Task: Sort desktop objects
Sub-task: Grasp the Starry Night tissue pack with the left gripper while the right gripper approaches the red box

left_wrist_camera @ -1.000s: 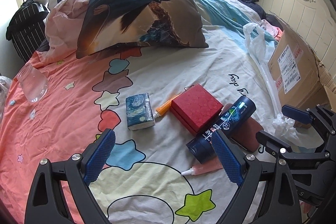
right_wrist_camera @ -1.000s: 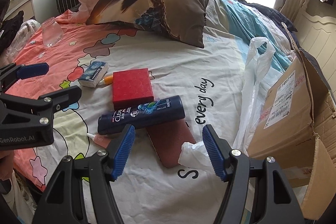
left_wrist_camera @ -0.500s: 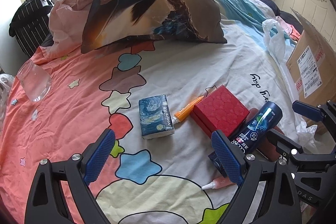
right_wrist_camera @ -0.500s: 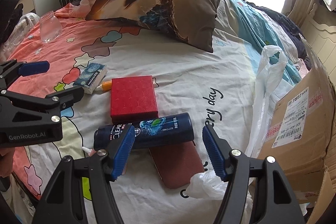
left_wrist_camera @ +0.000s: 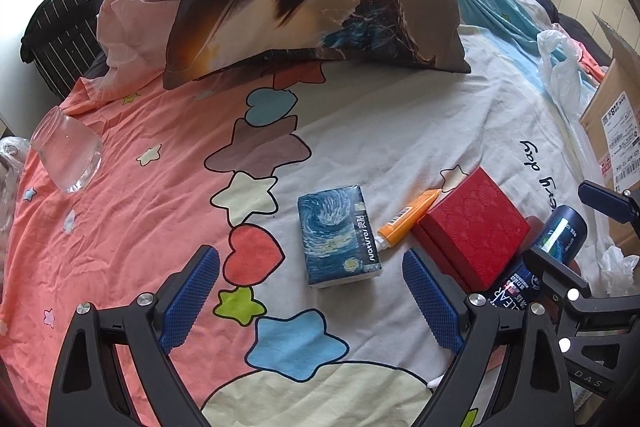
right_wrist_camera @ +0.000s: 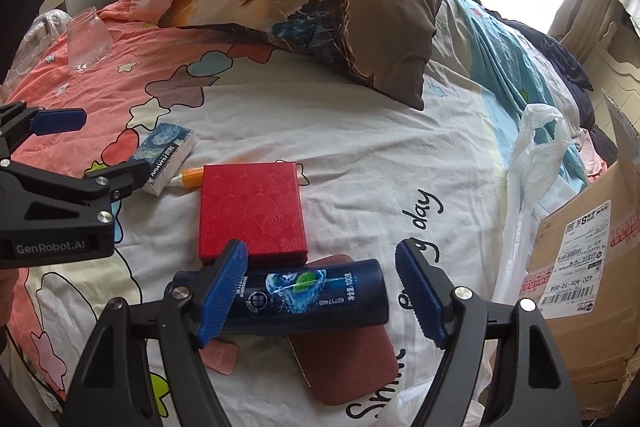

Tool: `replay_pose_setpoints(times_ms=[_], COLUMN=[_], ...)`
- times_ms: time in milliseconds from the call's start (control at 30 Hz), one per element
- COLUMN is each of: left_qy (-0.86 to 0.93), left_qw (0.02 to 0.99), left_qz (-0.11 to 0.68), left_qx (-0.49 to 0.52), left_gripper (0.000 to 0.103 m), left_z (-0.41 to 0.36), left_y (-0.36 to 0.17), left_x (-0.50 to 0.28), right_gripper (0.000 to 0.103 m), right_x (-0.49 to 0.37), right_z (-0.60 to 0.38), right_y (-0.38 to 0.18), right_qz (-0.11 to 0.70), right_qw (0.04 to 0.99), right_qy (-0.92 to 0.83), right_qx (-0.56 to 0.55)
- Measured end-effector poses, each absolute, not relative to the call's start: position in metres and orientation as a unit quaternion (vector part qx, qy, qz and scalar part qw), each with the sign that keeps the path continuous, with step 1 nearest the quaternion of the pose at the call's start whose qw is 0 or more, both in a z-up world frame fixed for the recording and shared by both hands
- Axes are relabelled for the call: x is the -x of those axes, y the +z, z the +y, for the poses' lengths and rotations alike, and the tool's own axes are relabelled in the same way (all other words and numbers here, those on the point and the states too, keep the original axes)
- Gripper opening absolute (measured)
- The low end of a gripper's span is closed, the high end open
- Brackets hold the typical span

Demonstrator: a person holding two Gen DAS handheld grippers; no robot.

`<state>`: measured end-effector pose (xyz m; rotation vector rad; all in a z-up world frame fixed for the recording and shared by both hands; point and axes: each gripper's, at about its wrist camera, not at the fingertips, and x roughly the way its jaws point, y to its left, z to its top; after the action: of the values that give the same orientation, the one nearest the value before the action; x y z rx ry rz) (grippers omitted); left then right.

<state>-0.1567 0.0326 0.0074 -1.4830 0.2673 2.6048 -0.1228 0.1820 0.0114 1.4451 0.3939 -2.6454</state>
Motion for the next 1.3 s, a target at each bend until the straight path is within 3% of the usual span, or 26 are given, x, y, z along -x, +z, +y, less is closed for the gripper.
replay_pose_setpoints(times_ms=[1300], left_qy=[0.852], left_qw=[0.051], left_qz=[0.067], left_qx=[0.517], left_gripper=[0.095], left_z=[0.033], left_y=[-0.027], left_x=[0.190], right_gripper=[0.074], right_x=[0.147], right_z=[0.169], right_y=[-0.001], right_qz=[0.135], right_qw=[0.076], right_qy=[-0.865], right_qx=[-0.476])
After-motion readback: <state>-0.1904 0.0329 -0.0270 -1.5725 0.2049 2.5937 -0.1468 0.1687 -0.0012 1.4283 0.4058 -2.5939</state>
